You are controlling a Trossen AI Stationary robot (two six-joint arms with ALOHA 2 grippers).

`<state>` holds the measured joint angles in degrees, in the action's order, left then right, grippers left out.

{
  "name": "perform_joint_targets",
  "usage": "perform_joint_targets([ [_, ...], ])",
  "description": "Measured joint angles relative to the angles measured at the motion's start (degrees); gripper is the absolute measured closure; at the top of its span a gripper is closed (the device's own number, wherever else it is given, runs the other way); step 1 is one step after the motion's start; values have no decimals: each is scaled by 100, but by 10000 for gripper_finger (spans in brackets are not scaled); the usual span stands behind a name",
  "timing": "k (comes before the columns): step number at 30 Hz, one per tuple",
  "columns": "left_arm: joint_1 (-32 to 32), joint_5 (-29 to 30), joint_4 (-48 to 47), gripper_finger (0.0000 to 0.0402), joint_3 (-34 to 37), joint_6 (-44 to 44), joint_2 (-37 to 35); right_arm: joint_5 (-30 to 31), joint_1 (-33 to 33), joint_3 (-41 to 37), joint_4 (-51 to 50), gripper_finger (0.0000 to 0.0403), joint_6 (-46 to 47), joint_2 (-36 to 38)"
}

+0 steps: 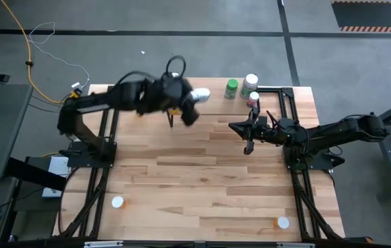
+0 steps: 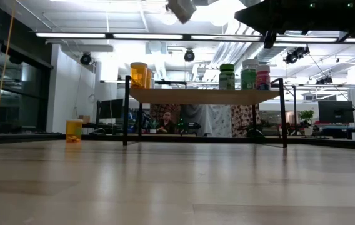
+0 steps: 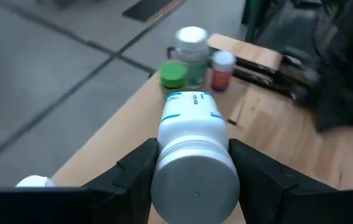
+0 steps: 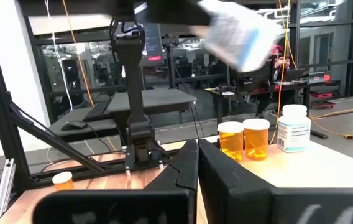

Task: Pick and place medicine bottles onto shelf by color
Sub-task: Put the blue pill bottle on the shelf

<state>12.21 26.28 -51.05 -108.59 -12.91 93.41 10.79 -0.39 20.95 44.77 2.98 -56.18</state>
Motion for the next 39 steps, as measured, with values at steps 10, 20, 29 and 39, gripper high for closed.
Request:
perform_joint_targets([
  [10, 1069, -885, -1134, 233, -1581, -1045, 1623, 2, -2, 4, -93, 402, 168, 0],
  [20, 1671, -1050, -2163, 228, -2199, -2149, 2227, 2, -2, 4, -248, 402, 206, 0],
  [29, 2011, -1640, -2343, 226, -2157, -3151, 2320, 2, -2, 4, -250, 402, 308, 0],
  [39, 2165, -1706, -2702, 225, -2147, -3040, 2747, 2, -2, 4, -231, 402, 304, 0],
])
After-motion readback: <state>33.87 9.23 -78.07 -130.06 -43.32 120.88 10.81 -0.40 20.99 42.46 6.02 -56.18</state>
